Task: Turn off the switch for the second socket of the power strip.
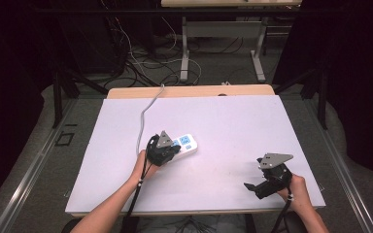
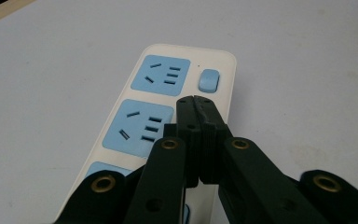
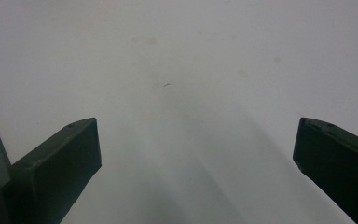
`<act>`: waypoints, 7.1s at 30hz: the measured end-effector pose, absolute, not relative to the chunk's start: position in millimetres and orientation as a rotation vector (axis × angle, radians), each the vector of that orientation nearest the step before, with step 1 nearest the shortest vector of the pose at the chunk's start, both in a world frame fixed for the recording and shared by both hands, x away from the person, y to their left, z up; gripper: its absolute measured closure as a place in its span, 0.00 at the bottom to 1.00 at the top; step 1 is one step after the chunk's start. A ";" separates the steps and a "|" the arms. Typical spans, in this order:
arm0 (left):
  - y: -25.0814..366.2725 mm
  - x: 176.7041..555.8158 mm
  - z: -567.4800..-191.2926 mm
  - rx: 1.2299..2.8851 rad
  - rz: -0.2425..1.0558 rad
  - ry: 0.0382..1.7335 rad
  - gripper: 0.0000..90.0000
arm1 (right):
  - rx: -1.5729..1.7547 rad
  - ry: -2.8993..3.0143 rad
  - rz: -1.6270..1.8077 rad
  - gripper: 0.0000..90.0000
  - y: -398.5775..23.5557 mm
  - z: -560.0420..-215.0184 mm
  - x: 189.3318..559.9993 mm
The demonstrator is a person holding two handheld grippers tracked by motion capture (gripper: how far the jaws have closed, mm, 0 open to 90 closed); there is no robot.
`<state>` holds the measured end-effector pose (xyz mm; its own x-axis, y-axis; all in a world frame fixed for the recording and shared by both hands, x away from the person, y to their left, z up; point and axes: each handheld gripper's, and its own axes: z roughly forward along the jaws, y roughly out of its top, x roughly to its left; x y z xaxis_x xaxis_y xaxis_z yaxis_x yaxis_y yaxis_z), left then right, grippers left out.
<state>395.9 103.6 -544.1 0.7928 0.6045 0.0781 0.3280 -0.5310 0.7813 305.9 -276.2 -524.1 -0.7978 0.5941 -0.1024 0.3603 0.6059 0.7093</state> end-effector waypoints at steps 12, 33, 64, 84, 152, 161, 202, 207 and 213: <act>105.8 396.7 -545.5 2.153 0.416 0.692 1.00 | 0.773 2.509 1.000 0.00 -276.0 -524.1 306.2; 108.8 397.3 -549.4 2.116 0.397 0.701 1.00 | 0.763 2.506 1.000 0.00 -275.5 -523.2 305.1; 105.6 400.7 -551.9 2.094 0.361 0.728 1.00 | 0.764 2.500 0.992 0.00 -275.7 -523.7 304.8; 105.8 400.4 -551.8 2.090 0.357 0.735 1.00 | 0.758 2.499 0.992 0.00 -275.1 -523.6 304.2; 101.9 389.8 -521.8 2.118 0.460 0.708 0.67 | 0.755 2.500 0.984 0.01 -273.9 -523.0 305.0; 101.3 390.0 -515.5 2.126 0.481 0.752 0.17 | 0.744 2.500 0.985 0.01 -273.7 -523.2 305.9; 136.2 363.8 -500.4 2.157 0.558 0.766 0.00 | 0.743 2.490 0.998 0.01 -274.2 -521.8 304.4; 140.9 362.0 -498.6 2.163 0.569 0.767 0.00 | 0.743 2.490 0.998 0.01 -274.1 -521.7 304.4; 149.3 357.5 -496.4 2.148 0.572 0.799 0.00 | 0.746 2.491 0.998 0.01 -274.4 -521.7 304.2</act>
